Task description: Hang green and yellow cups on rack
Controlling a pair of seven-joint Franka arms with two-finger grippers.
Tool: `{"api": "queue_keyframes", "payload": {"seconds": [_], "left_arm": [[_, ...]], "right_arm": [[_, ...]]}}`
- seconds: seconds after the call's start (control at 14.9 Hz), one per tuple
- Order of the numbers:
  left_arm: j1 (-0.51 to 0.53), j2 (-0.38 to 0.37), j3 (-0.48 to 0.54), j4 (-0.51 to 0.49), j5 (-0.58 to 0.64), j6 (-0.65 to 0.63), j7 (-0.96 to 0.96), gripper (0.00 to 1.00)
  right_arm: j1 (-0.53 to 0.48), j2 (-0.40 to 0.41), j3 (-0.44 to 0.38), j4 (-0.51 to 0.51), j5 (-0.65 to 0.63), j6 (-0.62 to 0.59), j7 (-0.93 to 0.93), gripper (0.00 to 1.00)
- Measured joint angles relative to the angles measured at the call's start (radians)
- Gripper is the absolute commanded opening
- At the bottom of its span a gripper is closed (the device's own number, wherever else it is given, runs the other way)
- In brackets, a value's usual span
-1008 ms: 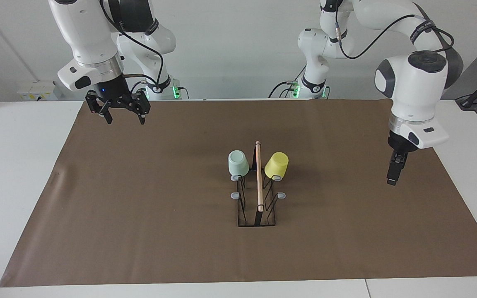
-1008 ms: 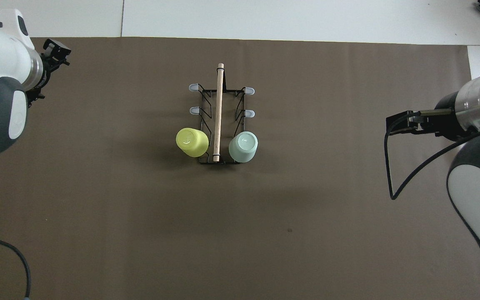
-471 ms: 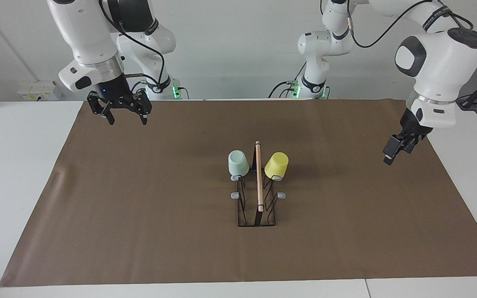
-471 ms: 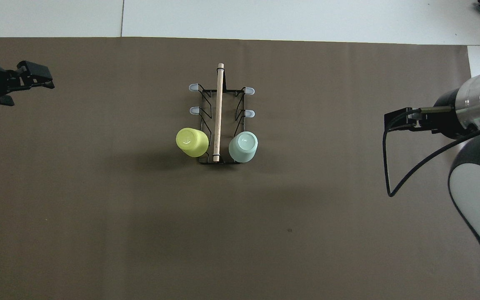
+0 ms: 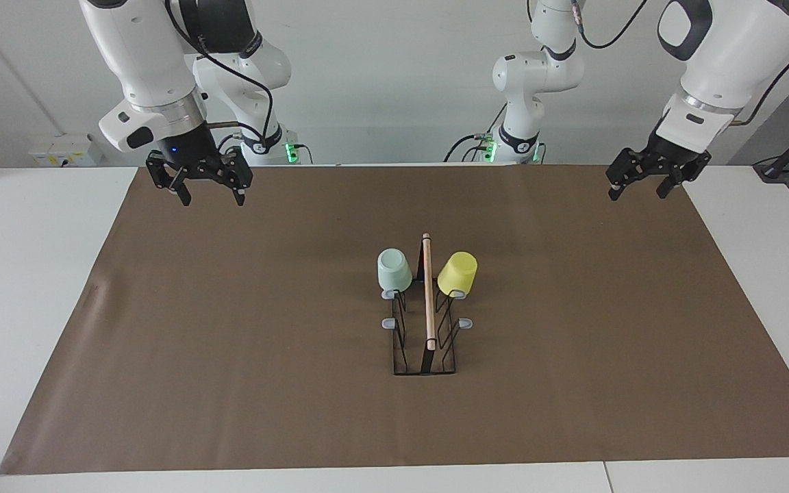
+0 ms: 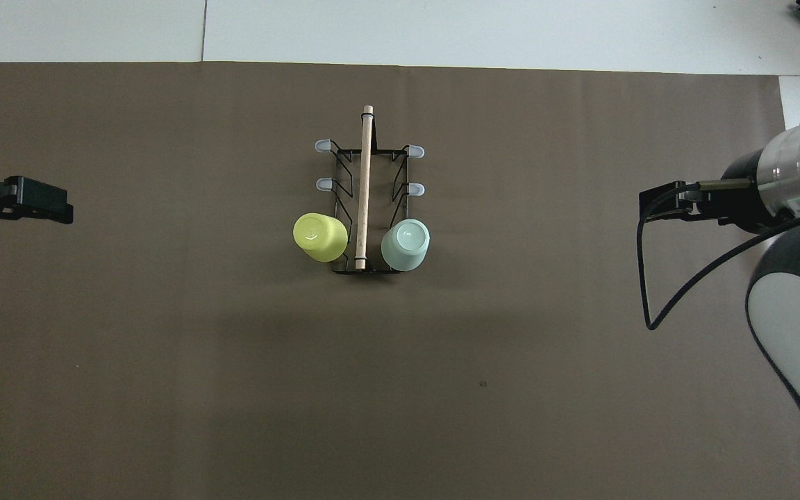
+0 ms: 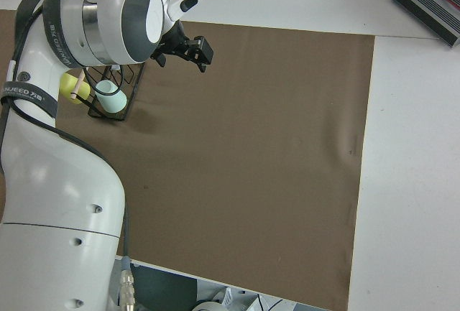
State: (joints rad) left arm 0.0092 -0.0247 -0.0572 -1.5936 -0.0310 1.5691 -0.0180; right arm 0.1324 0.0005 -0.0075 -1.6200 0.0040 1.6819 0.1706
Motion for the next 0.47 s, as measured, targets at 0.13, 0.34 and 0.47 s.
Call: {"api": "queue_keyframes", "payload": {"seconds": [0.13, 0.34, 0.47], "left_arm": [[-0.001, -0.008, -0.003, 0.041, -0.001, -0.066, 0.006, 1.0], [-0.003, -0.008, -0.003, 0.074, -0.005, -0.128, 0.009, 1.0], [-0.004, -0.001, -0.003, 0.096, -0.006, -0.167, 0.01, 1.0]], "right_arm": [[0.0, 0.0, -0.002, 0.0, 0.0, 0.0, 0.0, 1.0], [-0.003, 0.0, -0.003, 0.0, 0.0, 0.0, 0.0, 1.0], [-0.004, 0.0, -0.003, 0.0, 0.0, 0.0, 0.0, 1.0]]}}
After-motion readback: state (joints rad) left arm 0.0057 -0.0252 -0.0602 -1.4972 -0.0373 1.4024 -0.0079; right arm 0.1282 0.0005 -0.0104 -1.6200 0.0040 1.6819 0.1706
